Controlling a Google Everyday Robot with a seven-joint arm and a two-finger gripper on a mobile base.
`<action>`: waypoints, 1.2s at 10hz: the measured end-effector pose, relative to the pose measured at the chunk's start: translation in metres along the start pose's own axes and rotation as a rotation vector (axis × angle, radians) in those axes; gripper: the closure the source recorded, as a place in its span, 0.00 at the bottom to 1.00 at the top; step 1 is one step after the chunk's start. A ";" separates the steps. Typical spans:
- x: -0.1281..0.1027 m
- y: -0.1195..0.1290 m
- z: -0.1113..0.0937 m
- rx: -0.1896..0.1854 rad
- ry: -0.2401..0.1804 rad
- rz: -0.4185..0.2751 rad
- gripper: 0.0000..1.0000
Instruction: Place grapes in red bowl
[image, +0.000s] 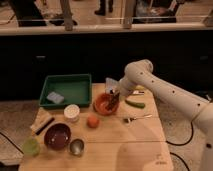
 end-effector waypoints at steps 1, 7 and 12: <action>0.000 -0.001 0.001 -0.001 -0.004 -0.003 1.00; -0.002 -0.004 0.008 -0.004 -0.044 -0.015 1.00; -0.005 -0.006 0.016 -0.011 -0.079 -0.030 1.00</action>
